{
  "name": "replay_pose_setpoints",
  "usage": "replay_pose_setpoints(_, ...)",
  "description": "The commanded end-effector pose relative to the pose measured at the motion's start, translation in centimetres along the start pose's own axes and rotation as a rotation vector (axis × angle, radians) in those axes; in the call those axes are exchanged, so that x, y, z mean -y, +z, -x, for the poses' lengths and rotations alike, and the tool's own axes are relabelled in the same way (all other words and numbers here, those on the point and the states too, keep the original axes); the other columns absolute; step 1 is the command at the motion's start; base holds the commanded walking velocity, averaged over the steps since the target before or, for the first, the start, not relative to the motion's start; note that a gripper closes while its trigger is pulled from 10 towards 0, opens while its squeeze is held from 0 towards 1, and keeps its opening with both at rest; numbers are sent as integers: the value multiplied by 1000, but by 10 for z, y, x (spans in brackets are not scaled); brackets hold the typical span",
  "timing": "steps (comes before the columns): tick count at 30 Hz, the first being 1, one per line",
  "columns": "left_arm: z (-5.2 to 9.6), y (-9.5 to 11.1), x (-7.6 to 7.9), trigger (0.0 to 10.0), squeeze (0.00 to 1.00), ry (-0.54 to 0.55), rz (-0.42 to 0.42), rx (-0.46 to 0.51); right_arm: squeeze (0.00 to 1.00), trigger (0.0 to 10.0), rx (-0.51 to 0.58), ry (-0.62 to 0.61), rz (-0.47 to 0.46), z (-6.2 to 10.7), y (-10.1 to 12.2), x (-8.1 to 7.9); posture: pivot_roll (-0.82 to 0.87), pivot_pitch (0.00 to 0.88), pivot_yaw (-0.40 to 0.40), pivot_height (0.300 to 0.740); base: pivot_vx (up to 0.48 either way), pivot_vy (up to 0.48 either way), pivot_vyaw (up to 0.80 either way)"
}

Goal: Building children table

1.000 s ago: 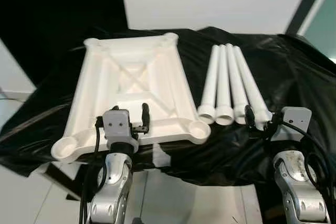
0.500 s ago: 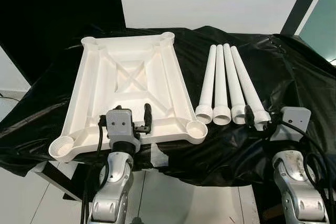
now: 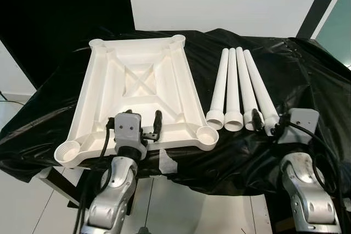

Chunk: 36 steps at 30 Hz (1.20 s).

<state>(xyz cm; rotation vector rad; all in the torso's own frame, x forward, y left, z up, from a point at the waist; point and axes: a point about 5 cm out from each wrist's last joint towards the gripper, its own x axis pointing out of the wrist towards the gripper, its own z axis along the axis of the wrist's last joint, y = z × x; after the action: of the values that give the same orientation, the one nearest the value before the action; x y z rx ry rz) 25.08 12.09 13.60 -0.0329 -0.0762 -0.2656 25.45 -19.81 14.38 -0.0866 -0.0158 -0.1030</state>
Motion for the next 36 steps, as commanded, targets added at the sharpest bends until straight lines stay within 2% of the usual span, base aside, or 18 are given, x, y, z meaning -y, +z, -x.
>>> replay_pose_setpoints(1,5,-1,22,10000,0,-420,-8,-12,0,10000,-44,-24,-29,-2,-5,4,247,0,-10,740,0,0,0)
replay_pose_setpoints(3,2,-1,24,10000,0,-409,-8,-7,0,10000,-90,-105,-53,-8,-1,16,232,0,-4,740,0,0,0)
replay_pose_setpoints(4,-1,0,25,10000,0,-400,1,-2,0,10000,-121,-164,-26,-10,0,25,228,0,-2,740,0,0,0)
replay_pose_setpoints(5,-1,0,25,10000,0,-400,1,-2,0,10000,-121,-164,-26,-10,0,25,228,0,-2,740,0,0,0)
replay_pose_setpoints(6,-2,0,26,10000,0,-397,9,3,0,10000,-156,-209,16,-11,-1,34,226,0,-1,740,0,0,0)
replay_pose_setpoints(8,-3,1,27,10000,0,-398,16,6,0,10000,-182,-239,58,-11,-1,41,223,0,0,740,0,0,0)
replay_pose_setpoints(11,-3,1,27,10000,0,-398,16,6,0,10000,-182,-239,58,-11,-1,41,223,0,0,740,0,0,0)
replay_pose_setpoints(12,-3,2,28,10000,0,-407,22,5,0,10000,-207,-242,120,-8,-1,46,220,0,0,740,0,0,0)
replay_pose_setpoints(14,1,0,29,10000,0,-426,23,-11,0,10000,-237,-191,290,5,1,51,210,0,2,740,0,0,0)
replay_pose_setpoints(15,2,0,28,10000,0,-430,23,-16,0,10000,-247,-169,341,9,1,51,207,0,3,740,0,0,0)
replay_pose_setpoints(19,3,0,28,10000,0,-431,24,-19,0,10000,-252,-147,374,13,1,51,202,0,3,740,0,0,0)
replay_pose_setpoints(22,3,-1,31,10000,0,-441,25,-19,0,10000,-268,-62,452,14,-3,47,196,0,2,740,0,0,0)
replay_pose_setpoints(24,3,-1,31,10000,0,-441,25,-19,0,10000,-268,-62,452,14,-3,47,196,0,2,740,0,0,0)
replay_pose_setpoints(26,2,0,33,10000,0,-448,26,-14,0,10000,-279,8,527,7,-5,44,192,0,-2,740,0,0,0)
replay_pose_setpoints(29,1,0,34,10000,0,-447,26,-12,0,10000,-281,24,557,1,-7,45,197,0,-5,740,0,0,0)
replay_pose_setpoints(31,0,0,35,10000,0,-442,28,-8,0,10000,-298,53,602,-11,-12,48,207,0,-12,740,0,0,0)
replay_pose_setpoints(33,0,0,35,10000,0,-442,28,-8,0,10000,-298,53,602,-11,-12,48,207,0,-12,740,0,0,0)
replay_pose_setpoints(36,1,0,33,10000,0,-453,33,-4,0,10000,-316,89,614,-23,-15,49,218,0,-16,740,0,0,0)
